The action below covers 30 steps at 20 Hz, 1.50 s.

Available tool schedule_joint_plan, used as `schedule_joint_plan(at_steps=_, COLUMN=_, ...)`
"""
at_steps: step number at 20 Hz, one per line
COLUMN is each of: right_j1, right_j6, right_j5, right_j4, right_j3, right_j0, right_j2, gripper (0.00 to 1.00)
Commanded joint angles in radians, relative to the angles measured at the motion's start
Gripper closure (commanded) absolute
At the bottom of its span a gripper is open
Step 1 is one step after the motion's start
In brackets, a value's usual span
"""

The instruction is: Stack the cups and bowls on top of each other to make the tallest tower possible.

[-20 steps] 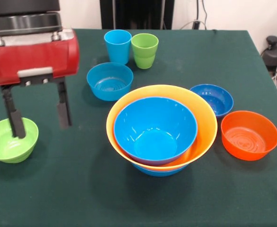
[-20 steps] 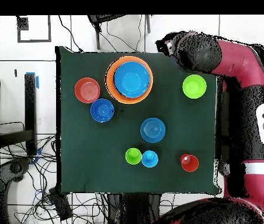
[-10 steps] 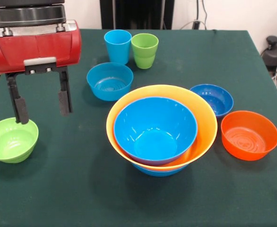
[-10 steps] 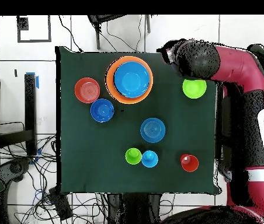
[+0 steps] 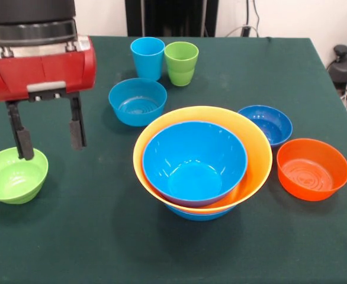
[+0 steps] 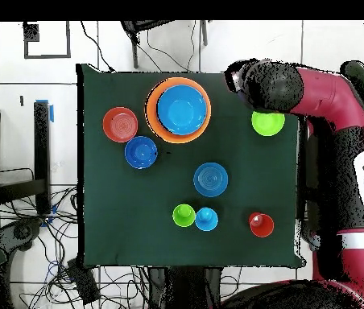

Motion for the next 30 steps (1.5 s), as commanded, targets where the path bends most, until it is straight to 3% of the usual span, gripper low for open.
schedule_joint_plan(at_steps=1, right_j1=0.132, right_j6=-0.034, right_j5=-0.008, right_j4=-0.056, right_j3=-0.006, right_j0=0.015, right_j2=-0.044, gripper=0.0)
schedule_joint_plan(at_steps=9, right_j1=0.19, right_j6=-0.076, right_j5=0.072, right_j4=-0.085, right_j3=-0.125, right_j0=0.054, right_j2=-0.061, gripper=0.0)
schedule_joint_plan(at_steps=13, right_j1=0.183, right_j6=-0.09, right_j5=0.092, right_j4=-0.092, right_j3=-0.138, right_j0=0.062, right_j2=-0.071, gripper=0.0)
schedule_joint_plan(at_steps=19, right_j1=0.138, right_j6=-0.087, right_j5=0.06, right_j4=-0.083, right_j3=-0.079, right_j0=0.042, right_j2=-0.074, gripper=0.0)
schedule_joint_plan(at_steps=30, right_j1=-0.002, right_j6=-0.097, right_j5=0.022, right_j4=-0.051, right_j3=0.107, right_j0=-0.057, right_j2=-0.048, gripper=0.0)
